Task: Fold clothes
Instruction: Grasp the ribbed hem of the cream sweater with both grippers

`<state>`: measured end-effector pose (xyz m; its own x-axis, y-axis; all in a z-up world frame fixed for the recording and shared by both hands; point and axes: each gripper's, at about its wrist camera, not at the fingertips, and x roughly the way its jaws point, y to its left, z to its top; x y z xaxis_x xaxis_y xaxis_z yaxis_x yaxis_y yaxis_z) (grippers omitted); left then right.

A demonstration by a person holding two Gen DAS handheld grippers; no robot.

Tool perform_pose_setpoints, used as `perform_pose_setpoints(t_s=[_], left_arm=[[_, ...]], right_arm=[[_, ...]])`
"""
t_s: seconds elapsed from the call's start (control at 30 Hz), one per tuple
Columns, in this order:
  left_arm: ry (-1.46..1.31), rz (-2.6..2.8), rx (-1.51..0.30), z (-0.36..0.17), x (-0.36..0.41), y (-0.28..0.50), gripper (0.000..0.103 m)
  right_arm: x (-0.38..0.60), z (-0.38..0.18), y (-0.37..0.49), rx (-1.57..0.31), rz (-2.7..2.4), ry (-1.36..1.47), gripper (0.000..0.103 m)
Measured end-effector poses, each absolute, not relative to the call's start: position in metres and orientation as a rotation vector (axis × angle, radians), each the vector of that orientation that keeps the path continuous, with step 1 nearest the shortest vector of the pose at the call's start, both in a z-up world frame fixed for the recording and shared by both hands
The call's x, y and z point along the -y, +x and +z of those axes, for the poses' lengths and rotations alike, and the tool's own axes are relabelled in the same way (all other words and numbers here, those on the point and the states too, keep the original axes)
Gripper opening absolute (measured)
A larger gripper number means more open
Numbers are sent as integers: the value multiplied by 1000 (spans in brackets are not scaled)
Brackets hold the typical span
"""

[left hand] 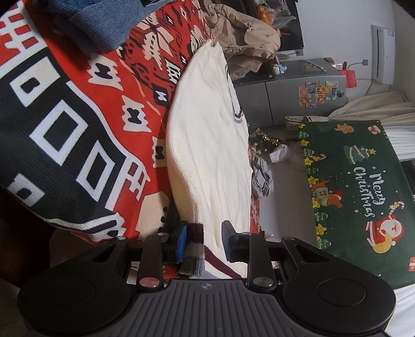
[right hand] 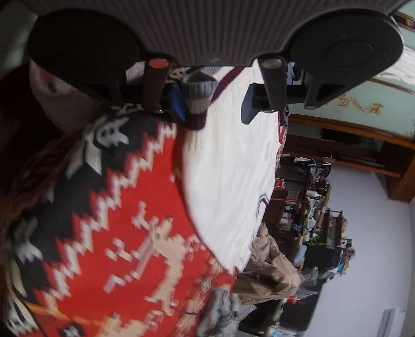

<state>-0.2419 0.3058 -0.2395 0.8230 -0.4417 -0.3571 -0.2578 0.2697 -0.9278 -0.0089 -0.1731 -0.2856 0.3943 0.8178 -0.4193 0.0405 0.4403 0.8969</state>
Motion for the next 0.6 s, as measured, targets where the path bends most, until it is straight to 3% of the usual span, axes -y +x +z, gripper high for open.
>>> perform_pose_setpoints(t_s=[0.27, 0.3, 0.37, 0.43, 0.6], left_arm=[[-1307, -141, -670, -244, -303, -243, 25], [-1301, -131, -678, -245, -303, -243, 18], [-1280, -107, -697, -245, -303, -244, 5], [-1249, -93, -706, -242, -302, -243, 7], [-1124, -52, -721, -222, -300, -245, 6]], right_arm=[[167, -300, 1, -1075, 659, 1089, 61], [165, -298, 4, -1070, 653, 1070, 58], [162, -295, 7, -1062, 628, 1026, 42], [161, -292, 8, -1057, 588, 977, 10], [156, -277, 8, -1021, 492, 834, 7]])
